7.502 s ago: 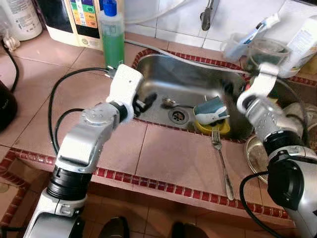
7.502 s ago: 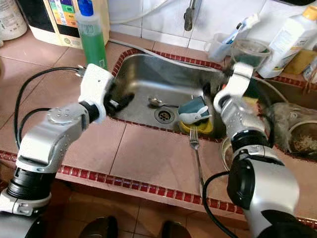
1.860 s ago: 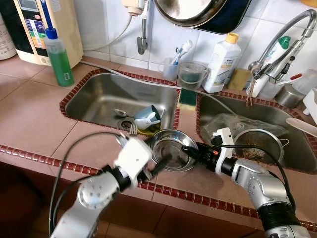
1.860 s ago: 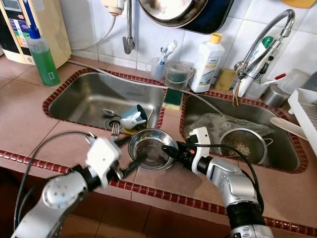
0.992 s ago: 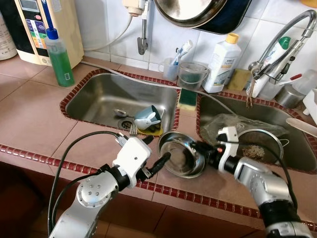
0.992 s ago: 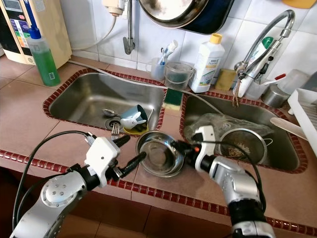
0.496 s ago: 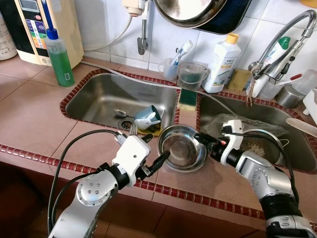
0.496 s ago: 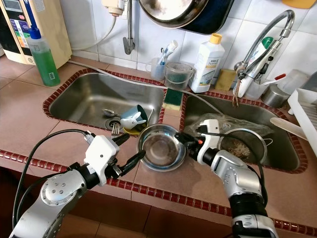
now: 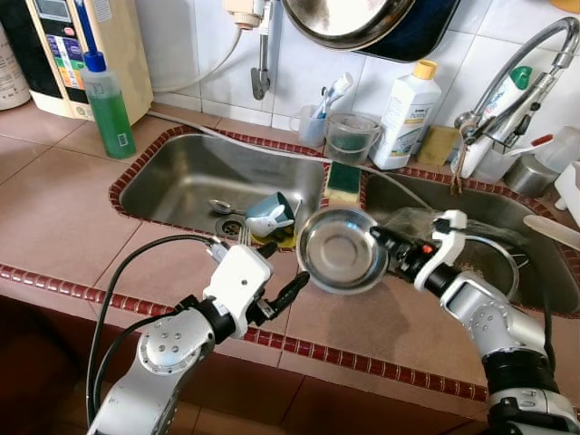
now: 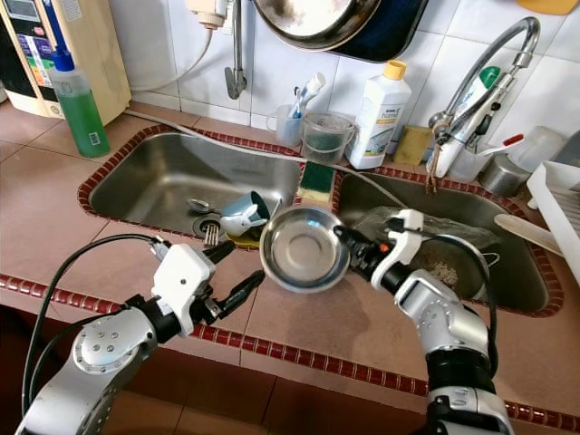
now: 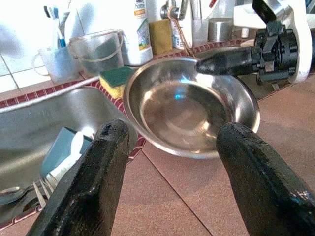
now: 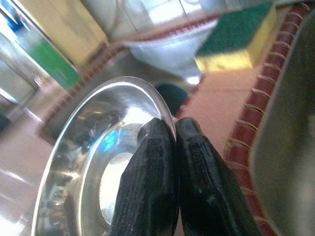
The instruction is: Kitchen organization
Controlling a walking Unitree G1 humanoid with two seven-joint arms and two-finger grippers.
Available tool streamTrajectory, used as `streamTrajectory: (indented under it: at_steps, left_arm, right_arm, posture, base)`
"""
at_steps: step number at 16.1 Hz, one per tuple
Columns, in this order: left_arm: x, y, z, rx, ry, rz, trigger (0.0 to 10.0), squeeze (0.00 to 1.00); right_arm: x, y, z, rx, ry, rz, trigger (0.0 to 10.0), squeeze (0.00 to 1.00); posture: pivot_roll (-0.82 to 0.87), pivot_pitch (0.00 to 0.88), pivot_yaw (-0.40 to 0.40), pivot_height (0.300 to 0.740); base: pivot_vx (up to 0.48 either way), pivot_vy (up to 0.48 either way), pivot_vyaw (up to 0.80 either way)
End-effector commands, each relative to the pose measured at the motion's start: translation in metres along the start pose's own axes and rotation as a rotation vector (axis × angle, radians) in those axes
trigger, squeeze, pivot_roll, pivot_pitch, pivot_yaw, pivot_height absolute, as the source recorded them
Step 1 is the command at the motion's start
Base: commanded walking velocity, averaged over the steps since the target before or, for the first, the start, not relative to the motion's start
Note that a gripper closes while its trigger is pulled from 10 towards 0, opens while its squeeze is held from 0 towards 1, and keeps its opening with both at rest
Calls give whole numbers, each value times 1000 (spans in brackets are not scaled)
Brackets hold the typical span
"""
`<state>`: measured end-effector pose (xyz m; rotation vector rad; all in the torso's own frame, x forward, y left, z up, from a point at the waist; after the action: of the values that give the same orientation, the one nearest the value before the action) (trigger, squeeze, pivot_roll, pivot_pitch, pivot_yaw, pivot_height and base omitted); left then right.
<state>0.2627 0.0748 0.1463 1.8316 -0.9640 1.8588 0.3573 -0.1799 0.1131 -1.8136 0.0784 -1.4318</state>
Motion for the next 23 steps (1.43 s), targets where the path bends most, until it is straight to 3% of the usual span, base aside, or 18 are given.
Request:
streamTrajectory:
  at_steps: [1,5,7,8,11,12,14,15,18,23]
  left_arm:
    - [7,1,2,-8,23,10,10000,0]
    - [8,1,3,-13,25,12,10000,0]
    - [8,1,3,-14,25,13,10000,0]
    - [8,1,3,-16,24,14,10000,0]
    - [8,1,2,-18,23,14,10000,0]
    - [8,1,2,-17,22,14,10000,0]
    - [8,1,1,-16,20,12,10000,0]
    - [7,1,1,-13,18,11,10000,0]
    - [8,0,0,-7,17,8,10000,0]
    - [8,-1,1,-3,17,8,10000,0]
  right_arm:
    - [13,-6,1,28,39,-5,0,0]
    - [-3,-7,-1,38,-17,-41,0,0]
    - [-20,-3,-2,4,-114,-78,0,0]
    - [-29,0,-3,-14,-161,-96,10000,0]
    - [-44,10,-7,-83,-256,-170,10000,0]
    - [-46,12,-8,-97,-266,-144,10000,1000]
    - [-45,13,-9,-98,-260,-131,10000,1000]
    - [-42,18,-10,-137,-263,-176,10000,1000]
    - [-30,21,-12,-157,-245,-198,10000,1000]
    - [-13,9,-8,-74,-167,-192,10000,1000]
  posture:
    - [5,3,-107,732]
    - [5,0,-106,732]
    - [3,0,-102,732]
    - [3,0,-102,732]
    - [3,0,-101,732]
    - [4,6,-101,732]
    - [3,9,-99,732]
    - [3,14,-99,732]
    - [5,21,-98,732]
    - [5,25,-100,732]
  base:
    - [0,0,0]
    - [0,0,0]
    - [0,0,0]
    - [0,0,0]
    - [0,0,0]
    - [0,0,0]
    - [0,0,0]
    - [0,0,0]
    - [0,0,0]
    - [0,0,0]
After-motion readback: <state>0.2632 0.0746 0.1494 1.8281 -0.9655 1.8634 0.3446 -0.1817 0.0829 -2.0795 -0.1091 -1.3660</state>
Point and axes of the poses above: a point about 5 cm out from each wrist's last joint towards the gripper, its own z axis pointing out of the wrist towards the gripper, its own x axis along the axis of the wrist's last joint, y = z × x, the point moved 3 cm from there along z, pointing out of the wrist towards the gripper, and after that the axes turned 1 degree about z, right-handed, at the moved point
